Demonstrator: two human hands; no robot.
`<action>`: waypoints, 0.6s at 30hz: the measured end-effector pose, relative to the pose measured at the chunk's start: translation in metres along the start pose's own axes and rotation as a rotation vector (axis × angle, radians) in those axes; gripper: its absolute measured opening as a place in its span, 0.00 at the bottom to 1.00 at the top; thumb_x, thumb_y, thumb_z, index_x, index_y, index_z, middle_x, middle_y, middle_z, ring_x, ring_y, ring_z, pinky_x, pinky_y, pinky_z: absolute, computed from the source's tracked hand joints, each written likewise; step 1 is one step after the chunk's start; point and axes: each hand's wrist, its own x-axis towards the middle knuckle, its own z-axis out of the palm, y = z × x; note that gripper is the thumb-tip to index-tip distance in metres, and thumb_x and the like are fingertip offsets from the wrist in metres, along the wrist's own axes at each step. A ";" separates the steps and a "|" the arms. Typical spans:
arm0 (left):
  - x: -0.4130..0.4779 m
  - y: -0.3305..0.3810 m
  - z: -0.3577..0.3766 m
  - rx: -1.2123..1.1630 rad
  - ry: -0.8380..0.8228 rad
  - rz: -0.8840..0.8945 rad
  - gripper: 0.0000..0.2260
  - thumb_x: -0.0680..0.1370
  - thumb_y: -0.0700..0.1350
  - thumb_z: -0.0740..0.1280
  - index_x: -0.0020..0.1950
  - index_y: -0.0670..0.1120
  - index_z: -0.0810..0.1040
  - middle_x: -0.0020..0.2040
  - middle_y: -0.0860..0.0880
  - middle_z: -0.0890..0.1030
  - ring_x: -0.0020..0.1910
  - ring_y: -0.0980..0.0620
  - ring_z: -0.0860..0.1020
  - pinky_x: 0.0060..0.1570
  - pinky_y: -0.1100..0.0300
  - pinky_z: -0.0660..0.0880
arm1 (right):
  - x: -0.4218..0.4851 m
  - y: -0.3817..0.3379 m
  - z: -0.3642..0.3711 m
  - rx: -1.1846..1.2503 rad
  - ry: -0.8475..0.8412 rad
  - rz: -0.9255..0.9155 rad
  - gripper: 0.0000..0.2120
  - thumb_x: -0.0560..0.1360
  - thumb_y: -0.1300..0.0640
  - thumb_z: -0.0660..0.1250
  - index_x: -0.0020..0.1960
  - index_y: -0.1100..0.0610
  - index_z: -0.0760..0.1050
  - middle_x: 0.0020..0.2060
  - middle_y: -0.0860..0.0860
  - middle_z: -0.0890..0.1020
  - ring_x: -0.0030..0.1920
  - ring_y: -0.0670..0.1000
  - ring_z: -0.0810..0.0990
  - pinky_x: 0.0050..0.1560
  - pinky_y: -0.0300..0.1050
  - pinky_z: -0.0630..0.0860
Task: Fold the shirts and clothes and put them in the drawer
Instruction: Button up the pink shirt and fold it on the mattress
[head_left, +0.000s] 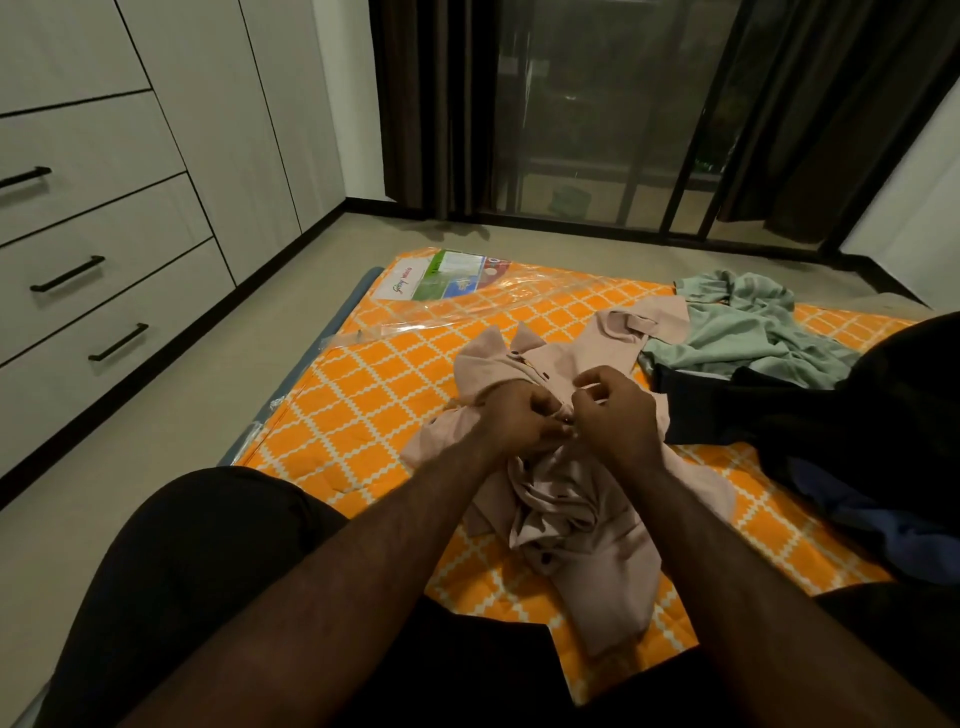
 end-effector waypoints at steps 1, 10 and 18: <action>-0.001 0.001 0.002 0.033 -0.043 0.069 0.06 0.71 0.37 0.78 0.38 0.43 0.83 0.34 0.51 0.80 0.32 0.62 0.76 0.34 0.65 0.70 | 0.001 0.001 0.001 0.017 0.025 0.007 0.09 0.76 0.56 0.68 0.55 0.54 0.81 0.44 0.50 0.84 0.44 0.53 0.82 0.45 0.47 0.78; -0.008 0.018 0.006 0.328 -0.702 0.216 0.10 0.77 0.39 0.74 0.56 0.39 0.86 0.51 0.47 0.87 0.45 0.60 0.78 0.44 0.72 0.70 | 0.003 0.021 0.001 -0.227 -0.226 0.068 0.17 0.76 0.48 0.72 0.62 0.53 0.80 0.56 0.53 0.85 0.55 0.57 0.83 0.52 0.47 0.76; 0.009 0.009 -0.033 0.093 0.577 0.033 0.23 0.79 0.55 0.69 0.31 0.41 0.73 0.26 0.45 0.73 0.26 0.49 0.71 0.31 0.51 0.71 | 0.003 0.023 -0.002 -0.383 -0.398 0.144 0.13 0.73 0.51 0.75 0.52 0.58 0.82 0.48 0.57 0.85 0.49 0.59 0.83 0.42 0.45 0.73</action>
